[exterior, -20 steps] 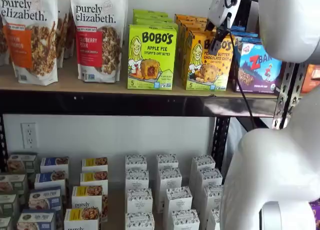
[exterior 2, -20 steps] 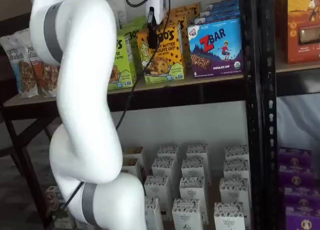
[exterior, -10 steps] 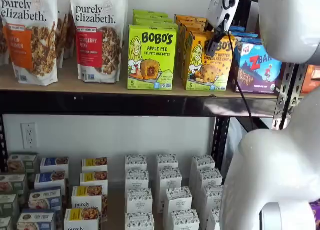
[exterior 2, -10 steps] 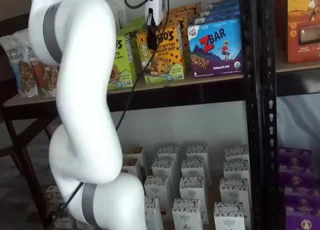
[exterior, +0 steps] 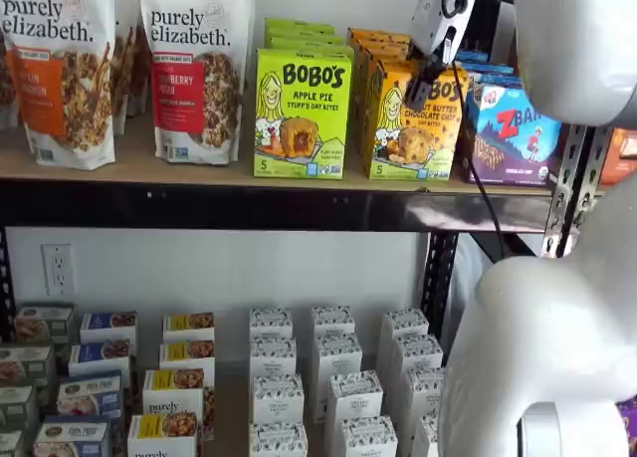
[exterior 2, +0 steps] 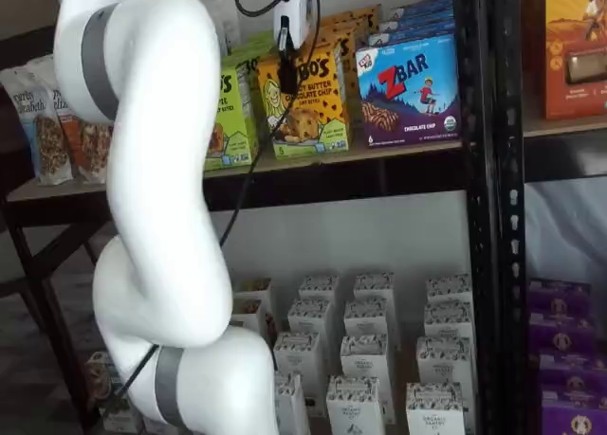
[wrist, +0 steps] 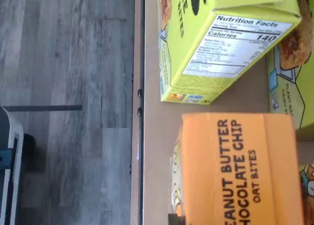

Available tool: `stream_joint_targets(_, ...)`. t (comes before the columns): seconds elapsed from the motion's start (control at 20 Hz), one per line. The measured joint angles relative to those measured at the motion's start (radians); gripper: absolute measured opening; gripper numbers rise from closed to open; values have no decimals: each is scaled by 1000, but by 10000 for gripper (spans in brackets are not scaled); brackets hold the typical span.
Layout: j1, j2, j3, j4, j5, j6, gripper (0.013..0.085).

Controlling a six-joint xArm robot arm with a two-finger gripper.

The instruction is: Pick up the orange box on the top shelf, the fifth box from the left

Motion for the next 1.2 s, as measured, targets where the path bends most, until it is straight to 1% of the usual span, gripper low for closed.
stream_joint_targets(0.3, 0, -5, 3, 6, -5, 1, 410)
stream_joint_targets(0.55, 8, -19, 8, -26, -10, 6, 410)
stream_joint_targets(0.65, 9, -20, -2, -37, 12, 7, 410)
stream_joint_targets(0.9, 8, -33, -24, -48, 71, 13, 410)
stream_joint_targets(1.2, -1, -52, -45, -50, 140, 13, 410)
